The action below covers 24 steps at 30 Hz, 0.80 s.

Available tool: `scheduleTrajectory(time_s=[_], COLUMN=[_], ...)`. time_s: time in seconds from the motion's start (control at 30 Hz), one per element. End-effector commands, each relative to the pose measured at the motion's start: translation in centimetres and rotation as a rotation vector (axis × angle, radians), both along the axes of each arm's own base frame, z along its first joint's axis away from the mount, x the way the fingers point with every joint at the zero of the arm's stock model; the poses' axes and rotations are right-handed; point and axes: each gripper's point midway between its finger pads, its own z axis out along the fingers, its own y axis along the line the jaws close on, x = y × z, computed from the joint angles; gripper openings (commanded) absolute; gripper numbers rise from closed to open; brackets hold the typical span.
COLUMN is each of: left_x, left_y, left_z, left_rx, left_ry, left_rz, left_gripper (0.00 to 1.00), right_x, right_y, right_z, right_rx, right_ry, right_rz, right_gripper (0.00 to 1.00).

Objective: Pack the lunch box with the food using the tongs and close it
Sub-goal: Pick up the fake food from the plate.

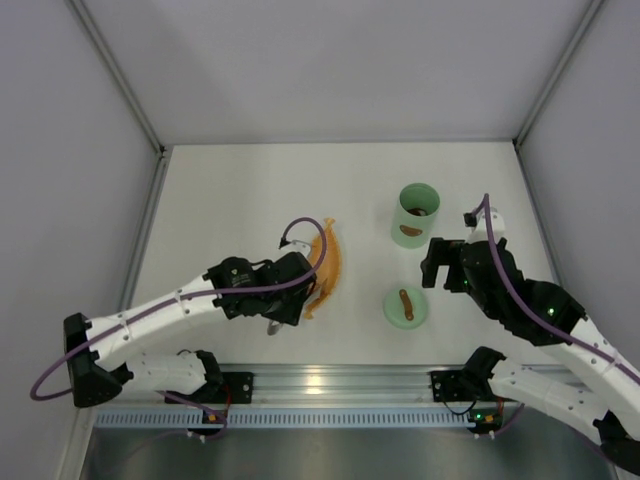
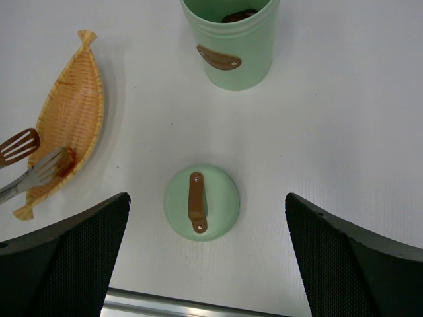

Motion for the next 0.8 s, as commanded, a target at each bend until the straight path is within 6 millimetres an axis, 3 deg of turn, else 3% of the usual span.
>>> scheduleTrajectory(time_s=[0.0, 0.37, 0.77], left_x=[0.8, 0.5, 0.2], left_y=[-1.5, -1.9, -1.8], left_z=[0.9, -0.8, -0.5], left_rx=[-0.053, -0.011, -0.002], left_ry=[-0.027, 0.023, 0.037], left_rz=[-0.019, -0.025, -0.033], left_gripper=[0.51, 0.5, 0.4], right_x=[0.2, 0.2, 0.2], right_y=[0.0, -0.6, -0.8], right_z=[0.5, 0.3, 0.2], right_rx=[0.008, -0.016, -0.024], right_ry=[-0.03, -0.034, -0.036], right_rz=[-0.006, -0.02, -0.029], right_gripper=[0.99, 0.99, 0.99])
